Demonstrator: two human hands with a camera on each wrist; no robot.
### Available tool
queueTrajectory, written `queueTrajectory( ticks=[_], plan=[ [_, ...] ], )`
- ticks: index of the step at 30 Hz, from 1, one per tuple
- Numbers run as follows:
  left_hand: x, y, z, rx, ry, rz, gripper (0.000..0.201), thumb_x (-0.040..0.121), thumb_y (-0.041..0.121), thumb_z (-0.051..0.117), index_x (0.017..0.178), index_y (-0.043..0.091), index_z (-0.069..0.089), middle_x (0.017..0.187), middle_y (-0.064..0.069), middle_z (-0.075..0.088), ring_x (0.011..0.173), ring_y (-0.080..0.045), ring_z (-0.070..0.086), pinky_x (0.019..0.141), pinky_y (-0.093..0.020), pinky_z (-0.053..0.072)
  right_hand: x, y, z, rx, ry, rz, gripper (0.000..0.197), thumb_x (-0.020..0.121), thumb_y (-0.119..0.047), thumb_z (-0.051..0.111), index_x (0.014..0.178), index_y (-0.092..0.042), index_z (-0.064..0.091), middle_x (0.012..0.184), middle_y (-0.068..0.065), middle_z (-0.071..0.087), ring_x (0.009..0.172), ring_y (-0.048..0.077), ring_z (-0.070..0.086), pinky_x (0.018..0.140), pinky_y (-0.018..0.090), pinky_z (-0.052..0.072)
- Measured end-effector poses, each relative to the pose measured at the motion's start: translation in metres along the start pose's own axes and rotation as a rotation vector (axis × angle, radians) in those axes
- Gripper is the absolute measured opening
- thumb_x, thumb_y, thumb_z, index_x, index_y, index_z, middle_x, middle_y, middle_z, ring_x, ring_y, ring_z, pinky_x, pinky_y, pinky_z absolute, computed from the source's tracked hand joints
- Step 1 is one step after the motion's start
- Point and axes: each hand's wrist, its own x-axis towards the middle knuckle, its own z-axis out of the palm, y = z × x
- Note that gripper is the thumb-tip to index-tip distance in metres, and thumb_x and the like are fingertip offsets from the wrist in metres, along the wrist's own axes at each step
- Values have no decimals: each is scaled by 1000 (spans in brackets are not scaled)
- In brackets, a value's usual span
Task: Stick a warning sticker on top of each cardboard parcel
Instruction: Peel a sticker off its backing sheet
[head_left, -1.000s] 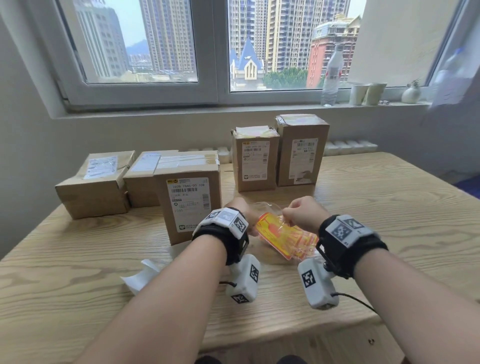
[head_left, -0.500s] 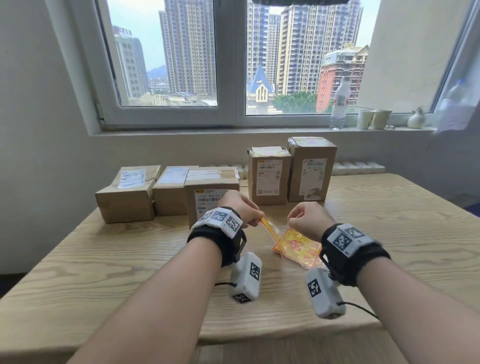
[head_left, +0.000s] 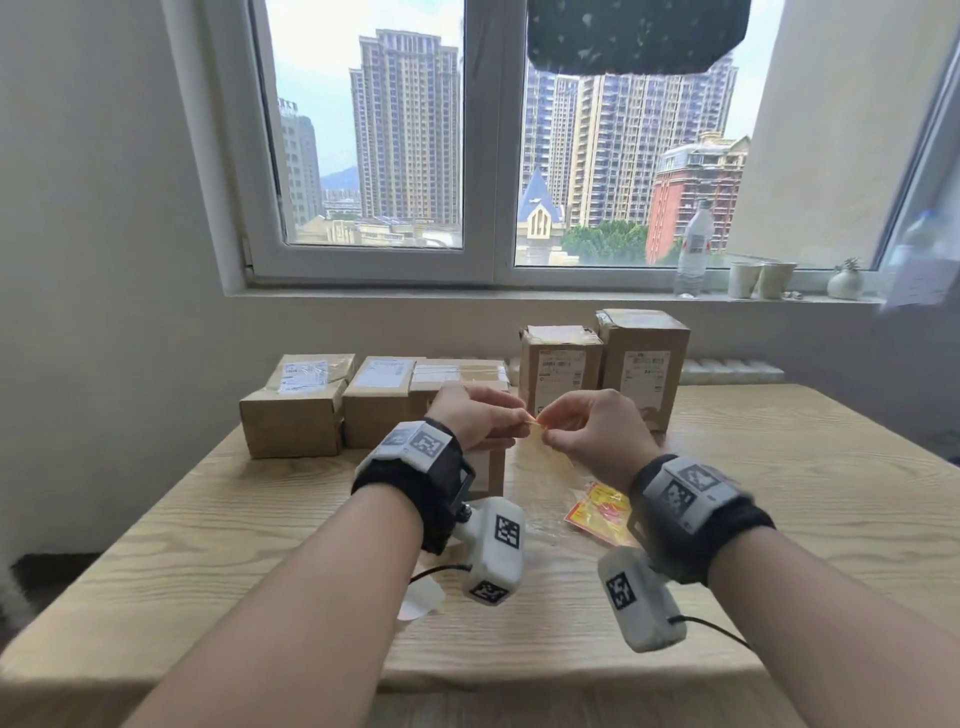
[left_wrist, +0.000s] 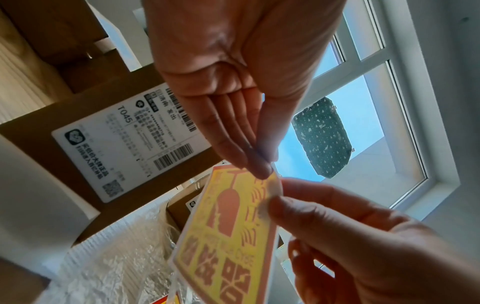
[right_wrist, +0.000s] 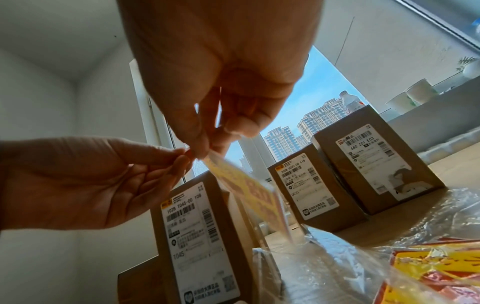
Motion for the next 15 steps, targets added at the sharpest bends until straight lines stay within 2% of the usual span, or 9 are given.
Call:
queueTrajectory(
  ticks=[3,6,9,15],
  plan=[
    [0,-4,-3,-85,-9,-19,15,82,-1,69,97,-1,67,91,-16,74,67,-15,72,65,-23,60,0,0,1,-12,65,-8,11,81,-14,71,89,-18,77,81,-9,72,75,3,66,77,23,58],
    [-1,-6,-4,-74,-30,-63,18,83,15,72,95,2,69,86,-12,75,66,-15,72,62,-23,60,0,-3,-1,-46,91,-24,13,82,-15,70,93,-17,77,84,-7,72,76,4,66,72,18,55],
    [-2,-6,-4,-35,-74,-109,27,83,30,72,89,4,72,85,-10,75,65,-14,71,62,-23,59,-1,-4,-1,-63,84,-41,13,82,-14,71,93,-16,77,85,-5,74,77,5,66,73,20,56],
    [-4,-6,-2,-63,-88,-125,17,84,16,71,95,3,72,84,-8,76,64,-12,72,59,-21,58,-3,-5,1,-46,53,-44,12,83,-15,71,93,-17,77,82,-10,70,77,3,66,74,20,57]
  ],
)
